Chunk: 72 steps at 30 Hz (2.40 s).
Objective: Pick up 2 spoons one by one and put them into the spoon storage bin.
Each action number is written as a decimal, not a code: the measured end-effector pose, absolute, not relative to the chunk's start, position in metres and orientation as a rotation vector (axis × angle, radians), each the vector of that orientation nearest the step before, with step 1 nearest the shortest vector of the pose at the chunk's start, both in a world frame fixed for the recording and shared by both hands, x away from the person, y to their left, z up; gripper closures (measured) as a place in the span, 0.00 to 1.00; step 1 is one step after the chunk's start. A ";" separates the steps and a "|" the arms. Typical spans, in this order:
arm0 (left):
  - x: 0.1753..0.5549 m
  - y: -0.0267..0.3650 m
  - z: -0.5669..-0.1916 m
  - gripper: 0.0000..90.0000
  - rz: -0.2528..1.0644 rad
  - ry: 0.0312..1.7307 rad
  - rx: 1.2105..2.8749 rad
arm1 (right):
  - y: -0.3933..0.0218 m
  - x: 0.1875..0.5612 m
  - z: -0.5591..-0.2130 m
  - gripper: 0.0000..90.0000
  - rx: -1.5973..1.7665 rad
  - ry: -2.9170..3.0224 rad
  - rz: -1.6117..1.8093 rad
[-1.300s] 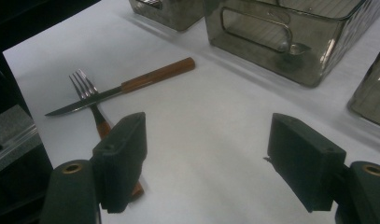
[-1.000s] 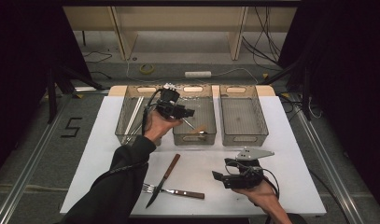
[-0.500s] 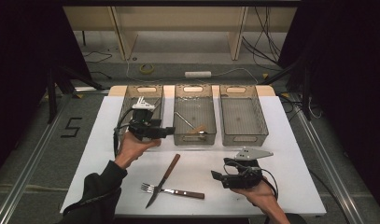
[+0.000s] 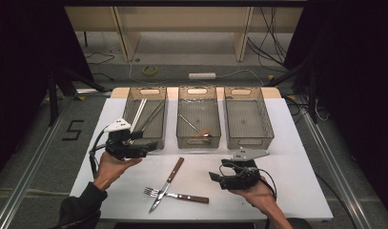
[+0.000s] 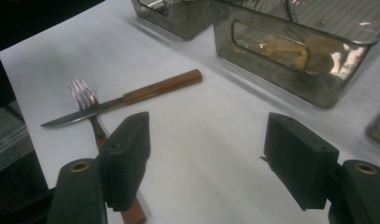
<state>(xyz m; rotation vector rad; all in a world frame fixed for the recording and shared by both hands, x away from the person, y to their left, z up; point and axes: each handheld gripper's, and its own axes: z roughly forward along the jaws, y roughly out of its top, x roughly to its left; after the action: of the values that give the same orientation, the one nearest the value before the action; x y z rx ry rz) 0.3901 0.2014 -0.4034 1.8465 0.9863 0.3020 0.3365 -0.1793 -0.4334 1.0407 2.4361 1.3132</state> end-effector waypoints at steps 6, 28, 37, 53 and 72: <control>0.369 0.217 -0.411 0.21 0.305 1.001 1.821 | -0.162 0.348 -0.431 0.43 1.004 2.454 1.303; 0.336 0.236 -0.418 0.18 0.364 0.989 1.789 | -0.102 0.393 -0.438 0.96 0.927 2.568 1.249; 0.333 0.236 -0.419 0.18 0.369 0.981 1.775 | -0.082 0.414 -0.448 1.00 0.928 2.618 1.187; 0.332 0.238 -0.417 0.18 0.391 0.978 1.758 | -0.051 0.443 -0.464 1.00 0.918 2.691 1.088; 0.332 0.238 -0.416 0.18 0.395 0.973 1.747 | -0.045 0.453 -0.476 1.00 0.944 2.718 1.035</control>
<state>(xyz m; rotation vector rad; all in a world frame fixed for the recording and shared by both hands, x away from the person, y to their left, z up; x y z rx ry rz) 0.3316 0.2380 -0.4158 1.7470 0.9730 0.3953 0.4528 -0.0445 -0.4761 0.9436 2.7181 1.0346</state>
